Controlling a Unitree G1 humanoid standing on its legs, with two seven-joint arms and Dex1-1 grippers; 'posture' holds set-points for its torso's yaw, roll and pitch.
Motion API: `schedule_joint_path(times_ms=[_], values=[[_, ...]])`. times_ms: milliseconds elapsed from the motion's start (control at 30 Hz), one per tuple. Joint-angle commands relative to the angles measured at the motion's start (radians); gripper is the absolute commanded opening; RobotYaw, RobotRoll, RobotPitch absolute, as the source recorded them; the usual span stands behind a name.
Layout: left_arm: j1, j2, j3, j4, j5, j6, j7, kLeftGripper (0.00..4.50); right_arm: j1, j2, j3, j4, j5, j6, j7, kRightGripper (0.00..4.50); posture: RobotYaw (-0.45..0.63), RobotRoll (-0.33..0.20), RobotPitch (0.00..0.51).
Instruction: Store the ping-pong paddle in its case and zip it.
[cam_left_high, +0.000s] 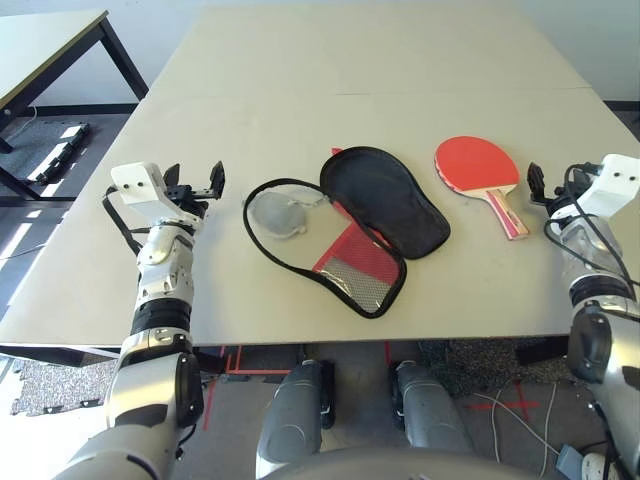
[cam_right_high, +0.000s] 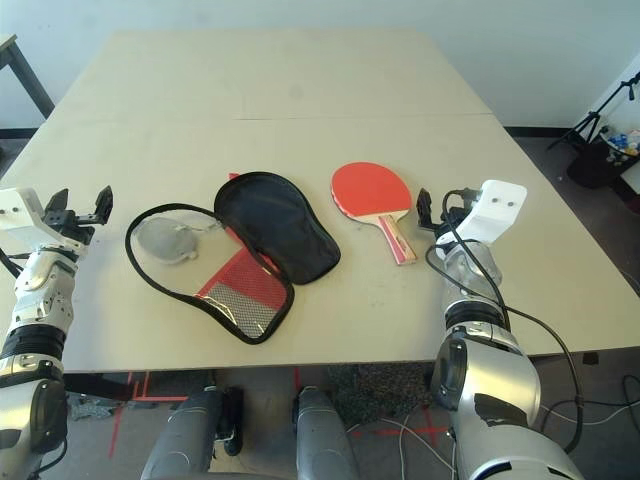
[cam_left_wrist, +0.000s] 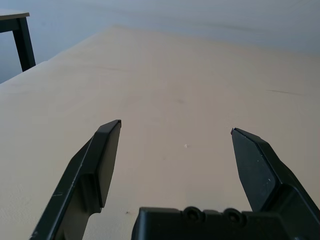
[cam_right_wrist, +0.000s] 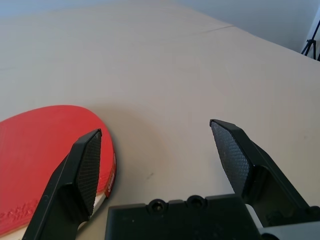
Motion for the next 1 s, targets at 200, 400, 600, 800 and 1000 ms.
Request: schedule_joint_path(times_ms=[200, 400, 600, 800, 1000], values=[[0.045, 0.005, 0.02, -0.039, -0.002, 0.015, 0.022, 4.5, -0.012, 0.011, 0.003, 0.018, -0.004, 0.012, 0.001, 4.46, 0.04, 0.0, 0.161], [0.004, 0.087, 0.042, -0.164, -0.034, 0.12, 0.008, 4.5, -0.009, 0.012, 0.006, 0.005, -0.006, 0.014, 0.011, 4.46, 0.04, 0.0, 0.169], [0.046, 0.152, -0.07, -0.509, -0.142, 0.418, -0.185, 4.5, -0.001, 0.014, 0.013, -0.002, -0.009, 0.018, 0.036, 4.46, 0.05, 0.0, 0.179], [0.126, 0.181, -0.2, -0.838, -0.241, 0.659, -0.335, 4.5, -0.012, 0.004, 0.018, -0.015, -0.01, 0.037, 0.048, 4.46, 0.05, 0.0, 0.18], [0.137, 0.176, -0.291, -0.951, -0.256, 0.772, -0.398, 4.5, -0.027, -0.038, 0.079, -0.12, -0.058, 0.155, 0.065, 4.46, 0.03, 0.0, 0.181]])
